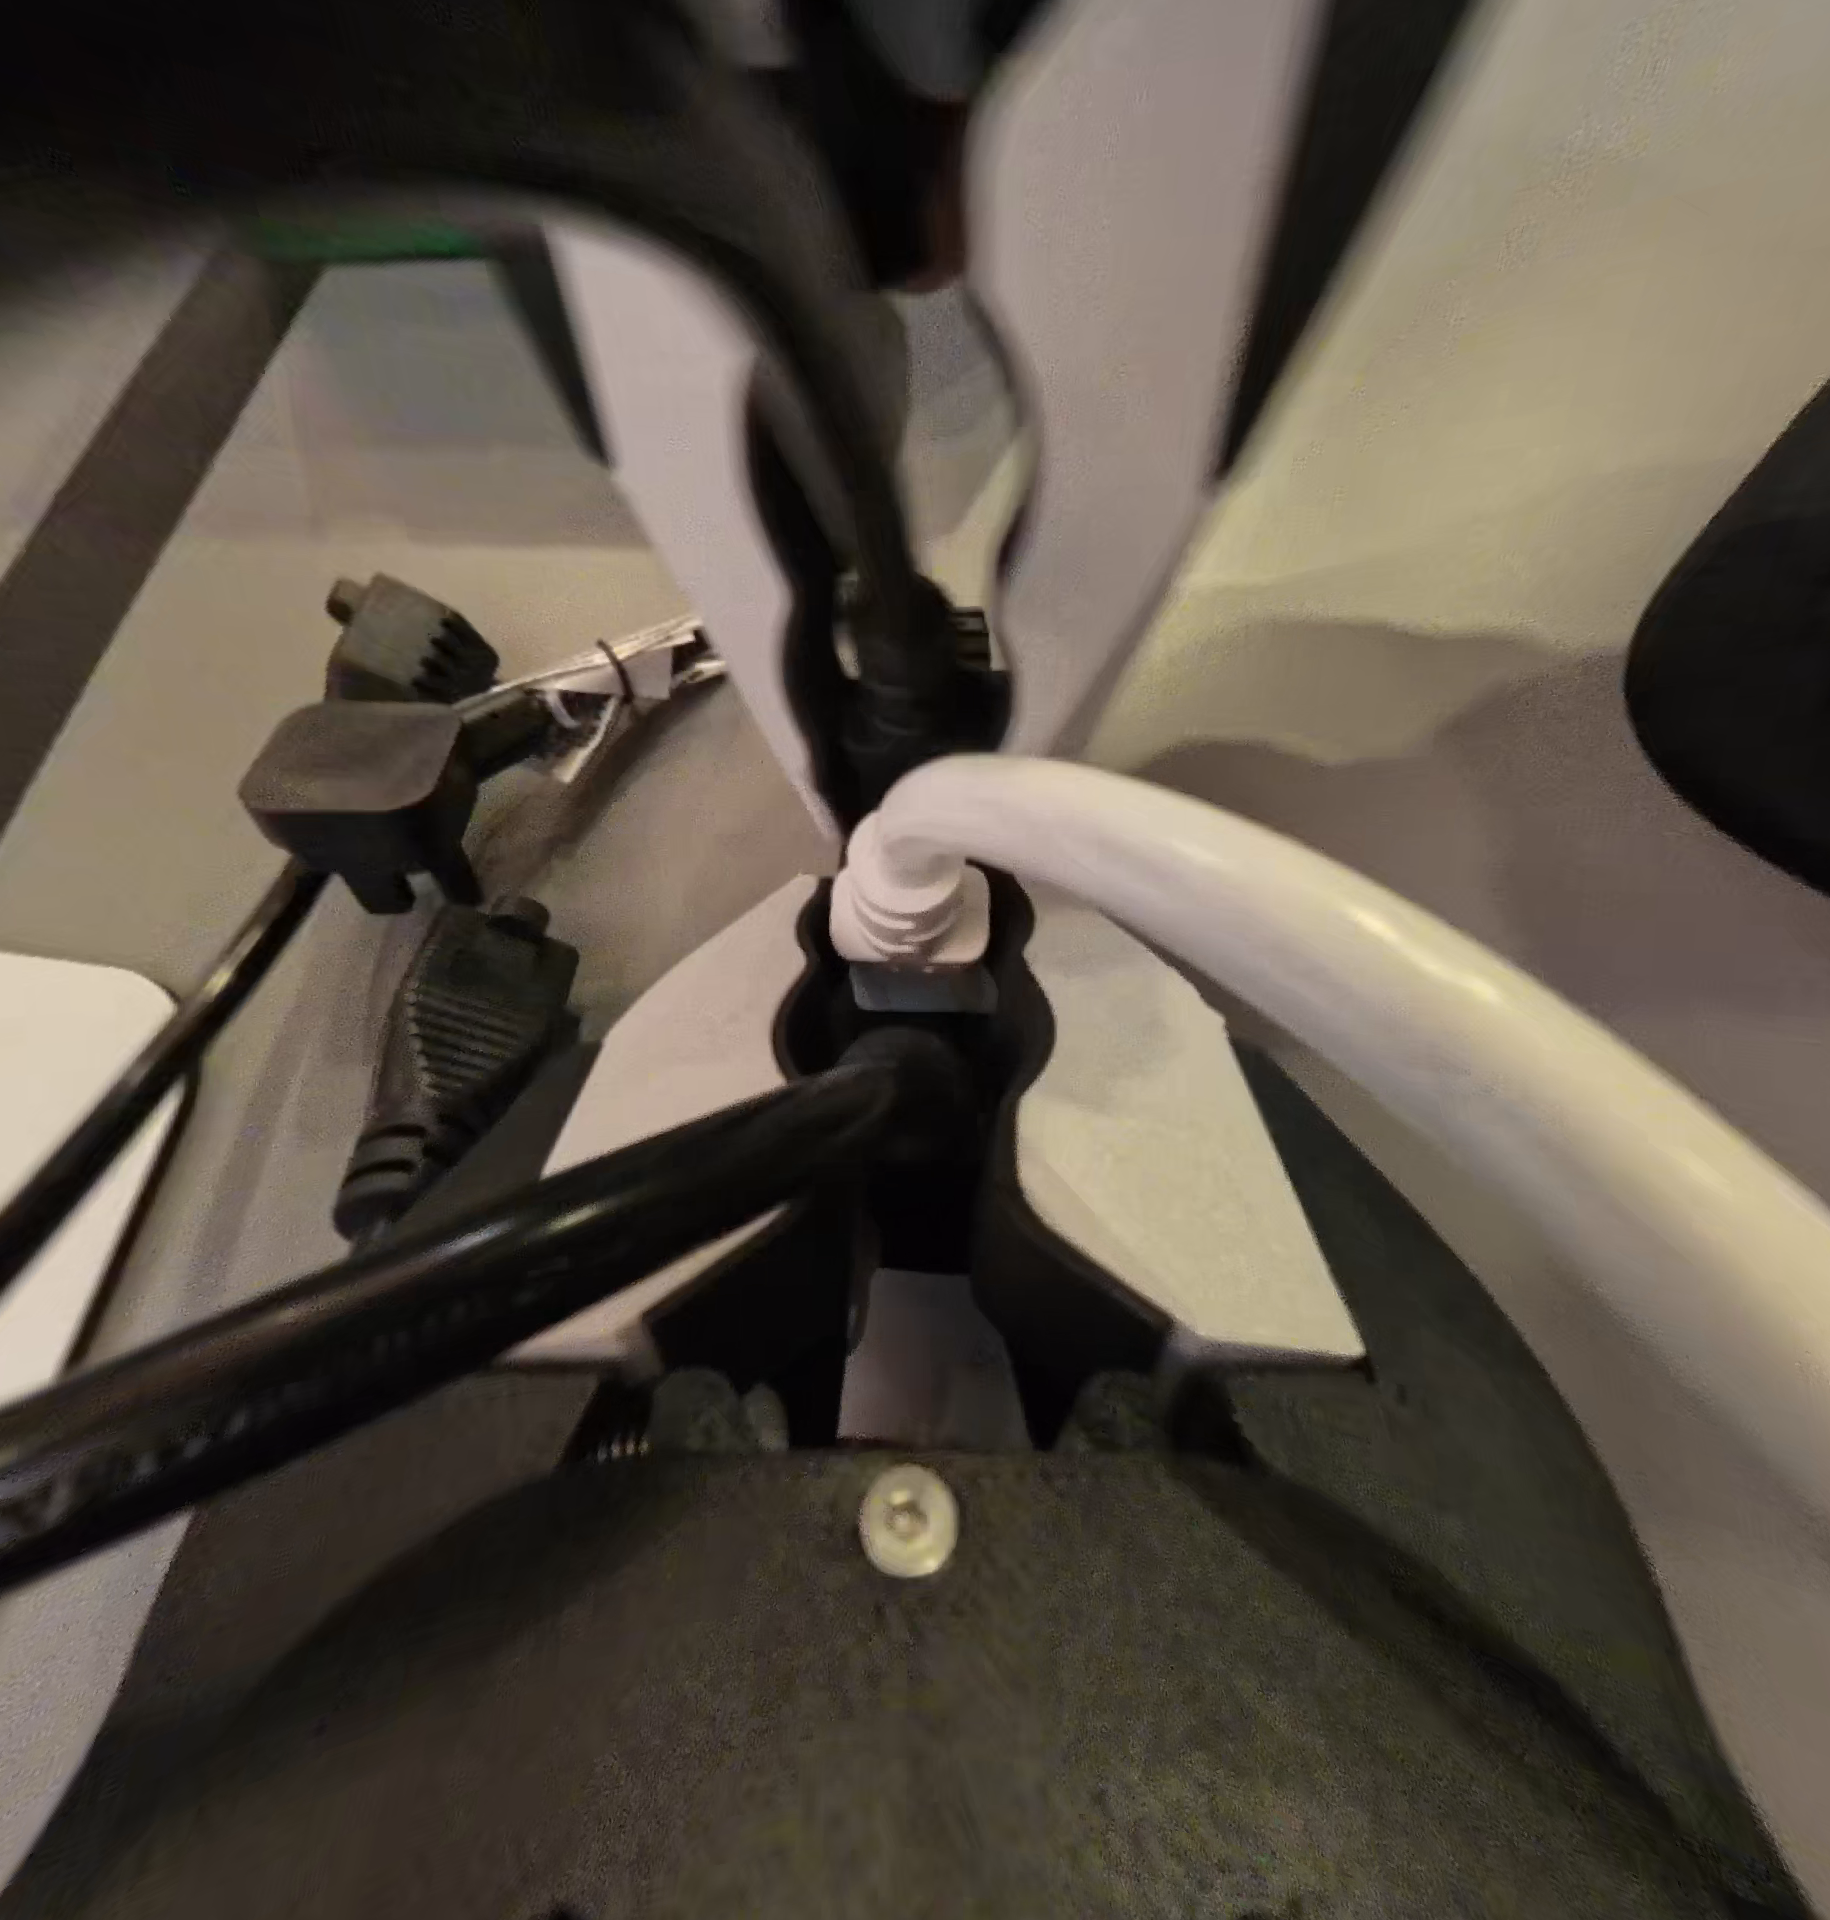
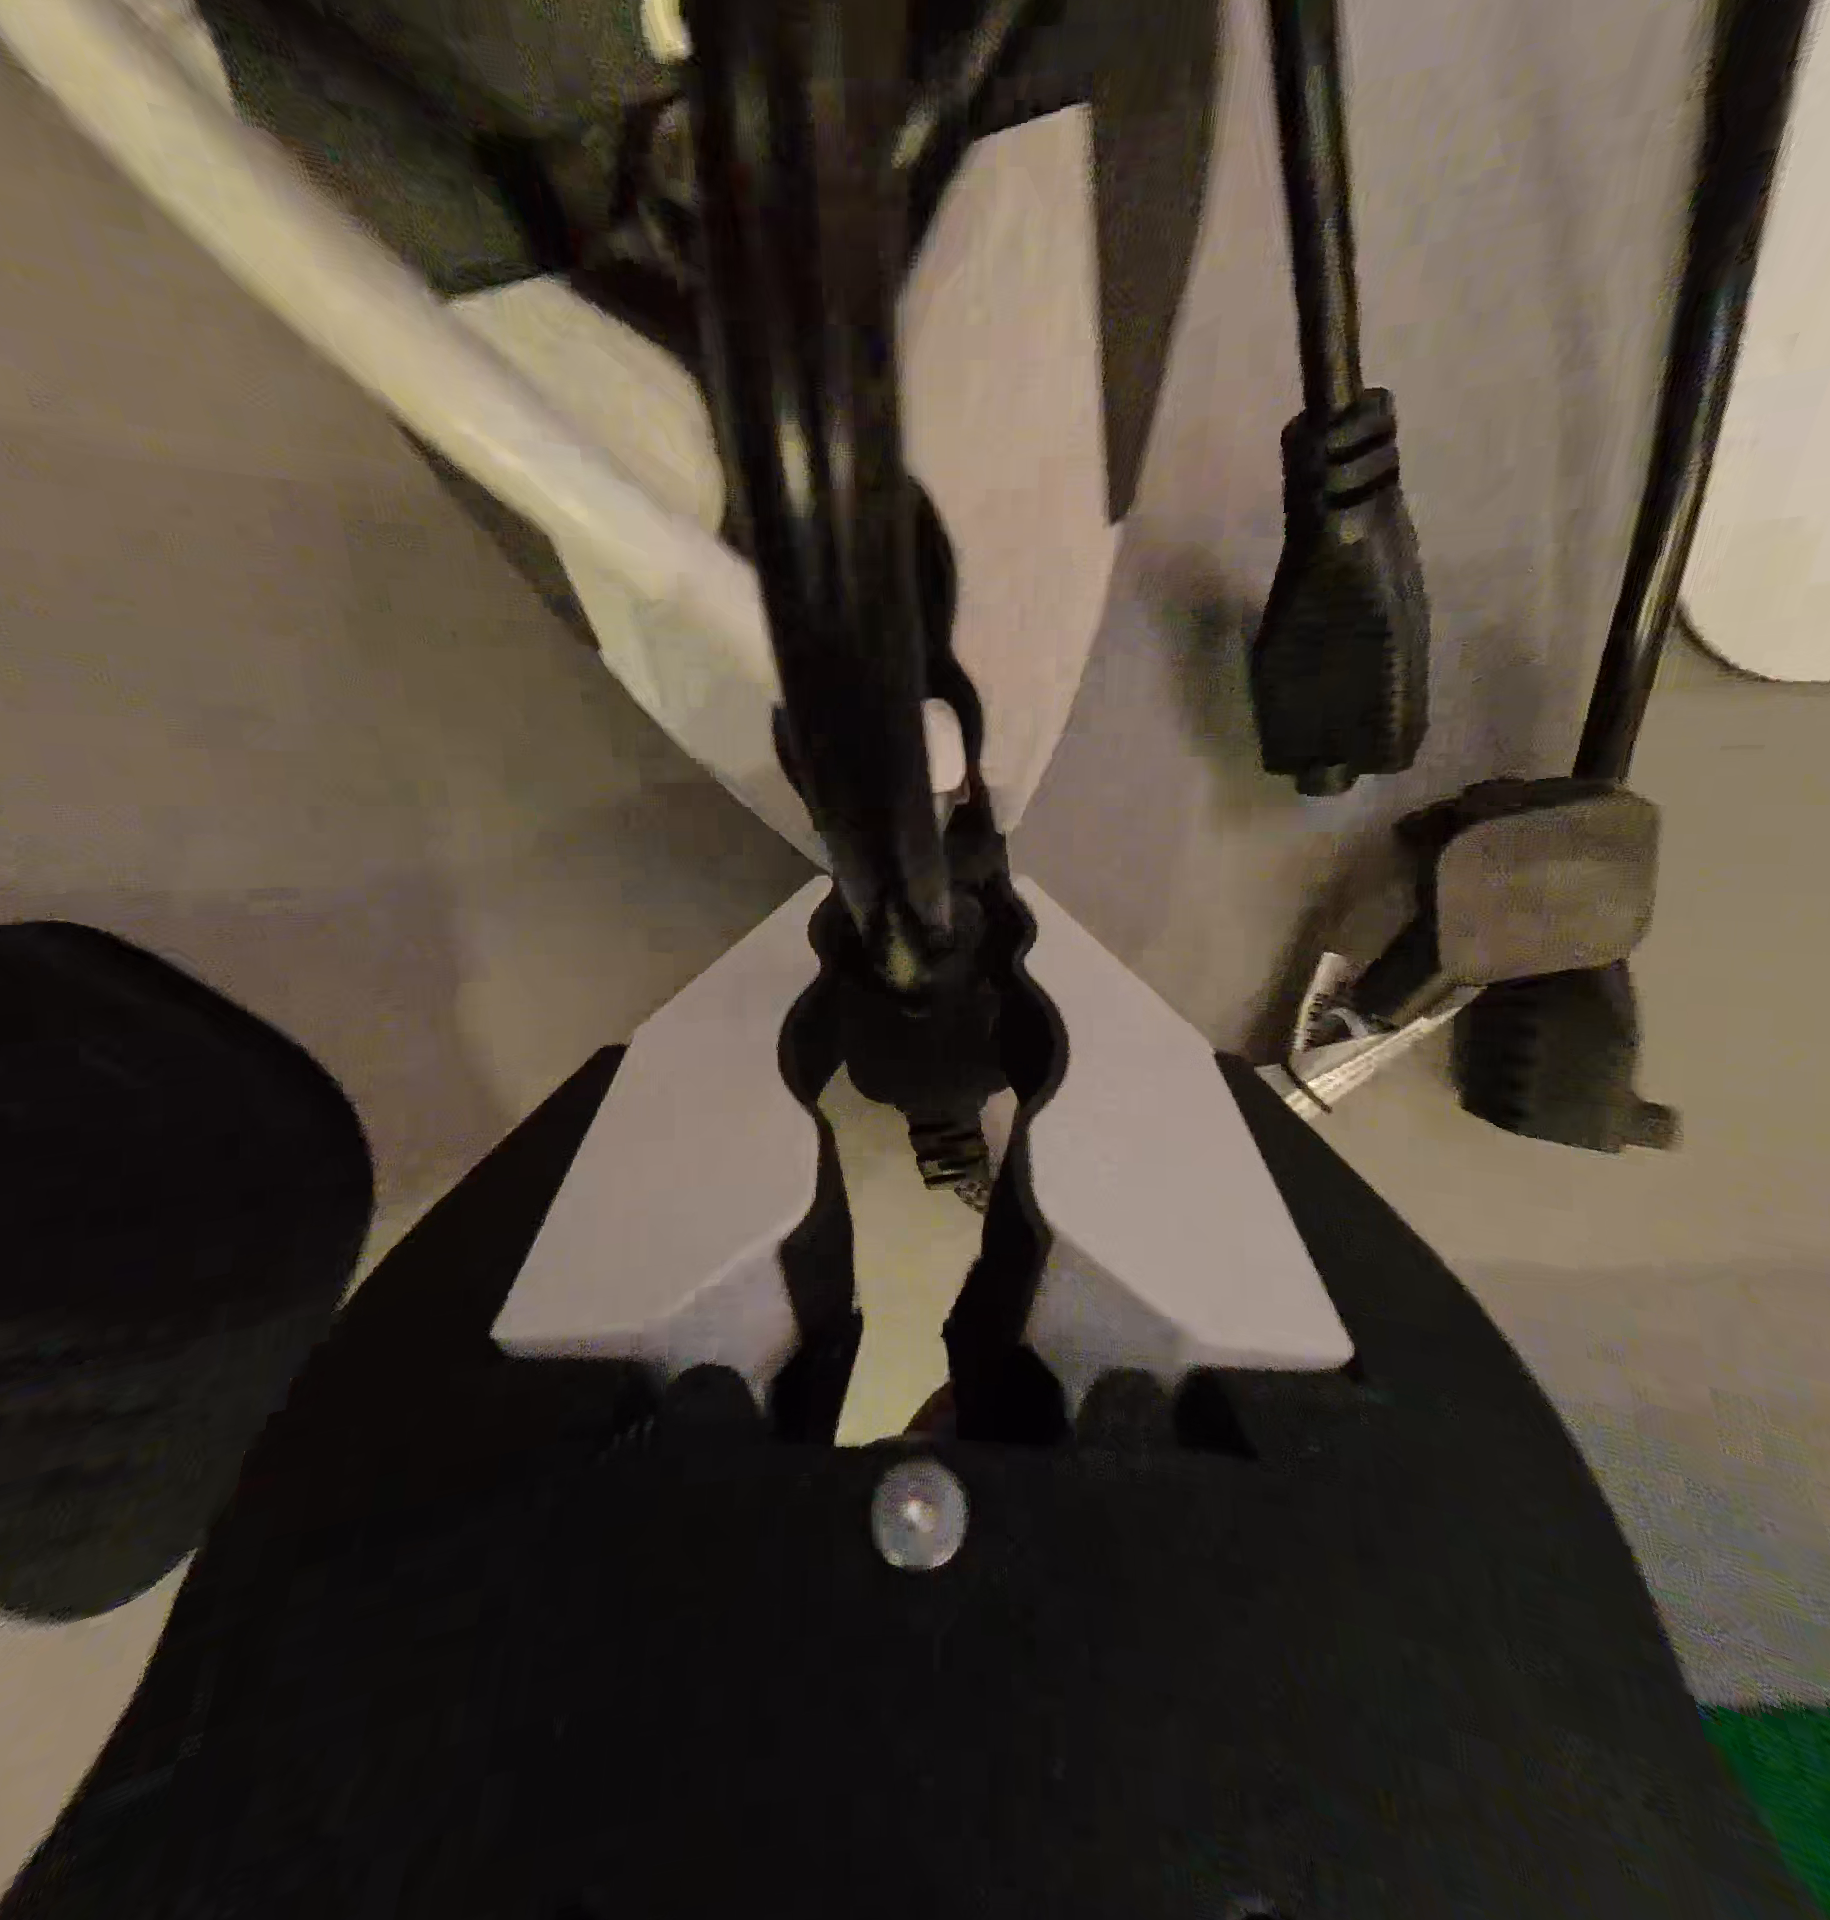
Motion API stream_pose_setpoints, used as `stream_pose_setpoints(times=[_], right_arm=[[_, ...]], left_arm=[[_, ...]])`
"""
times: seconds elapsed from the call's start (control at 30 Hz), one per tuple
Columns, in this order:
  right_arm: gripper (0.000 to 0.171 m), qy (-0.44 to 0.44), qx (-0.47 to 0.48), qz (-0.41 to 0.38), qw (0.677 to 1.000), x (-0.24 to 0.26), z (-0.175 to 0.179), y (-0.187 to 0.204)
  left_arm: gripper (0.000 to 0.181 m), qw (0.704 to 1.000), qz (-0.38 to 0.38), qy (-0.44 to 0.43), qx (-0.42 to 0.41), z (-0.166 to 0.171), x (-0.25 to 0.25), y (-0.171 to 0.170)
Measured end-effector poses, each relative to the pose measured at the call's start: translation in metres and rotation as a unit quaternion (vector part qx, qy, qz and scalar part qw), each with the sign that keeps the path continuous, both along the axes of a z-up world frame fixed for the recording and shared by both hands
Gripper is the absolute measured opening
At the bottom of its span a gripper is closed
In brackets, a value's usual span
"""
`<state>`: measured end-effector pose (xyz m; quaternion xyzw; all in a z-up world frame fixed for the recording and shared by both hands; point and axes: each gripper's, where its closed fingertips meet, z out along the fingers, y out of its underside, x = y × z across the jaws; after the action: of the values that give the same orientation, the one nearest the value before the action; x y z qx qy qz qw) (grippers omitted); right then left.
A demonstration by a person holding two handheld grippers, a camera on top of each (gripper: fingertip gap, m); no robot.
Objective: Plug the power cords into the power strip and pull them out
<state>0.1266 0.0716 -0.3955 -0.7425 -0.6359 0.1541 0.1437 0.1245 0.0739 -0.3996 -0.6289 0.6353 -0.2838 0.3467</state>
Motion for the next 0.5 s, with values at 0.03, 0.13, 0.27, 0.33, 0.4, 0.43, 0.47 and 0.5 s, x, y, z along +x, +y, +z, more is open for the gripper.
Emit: stream_pose_setpoints(times=[0.03,0.13,0.27,0.33,0.4,0.43,0.47,0.5], right_arm=[[0.022,0.017,-0.045,-0.005,0.999,0.0005,0.0008,0.0005],[0.025,0.031,-0.126,-0.016,0.991,0.0004,0.0015,0.0017],[0.021,-0.001,-0.027,0.016,1.000,0.0010,0.0005,0.0057],[0.021,-0.050,0.058,0.048,0.996,0.0013,0.0002,0.0026],[0.022,-0.079,0.111,0.059,0.989,0.0030,0.0005,0.0007],[0.021,-0.085,0.119,0.064,0.987,0.0034,0.0010,-0.0011],[0.021,-0.077,0.102,0.054,0.990,0.0033,0.0011,-0.0013],[0.022,-0.062,0.069,0.035,0.995,0.0031,0.0008,0.0001]], left_arm=[[0.027,1.000,0.003,0.001,0.004,0.0000,0.0002,0.0007],[0.027,1.000,0.011,0.000,-0.002,0.0004,0.0007,0.0025],[0.027,1.000,0.021,0.003,0.002,-0.0004,0.0007,0.0059],[0.027,1.000,0.012,0.001,0.002,-0.0001,0.0010,0.0042],[0.027,1.000,0.008,0.005,0.010,0.0004,0.0013,0.0022],[0.027,1.000,0.005,0.004,0.013,0.0009,0.0015,0.0010],[0.030,1.000,0.007,0.004,0.011,0.0007,0.0016,0.0013],[0.028,1.000,0.010,0.004,0.009,0.0001,0.0015,0.0028]])
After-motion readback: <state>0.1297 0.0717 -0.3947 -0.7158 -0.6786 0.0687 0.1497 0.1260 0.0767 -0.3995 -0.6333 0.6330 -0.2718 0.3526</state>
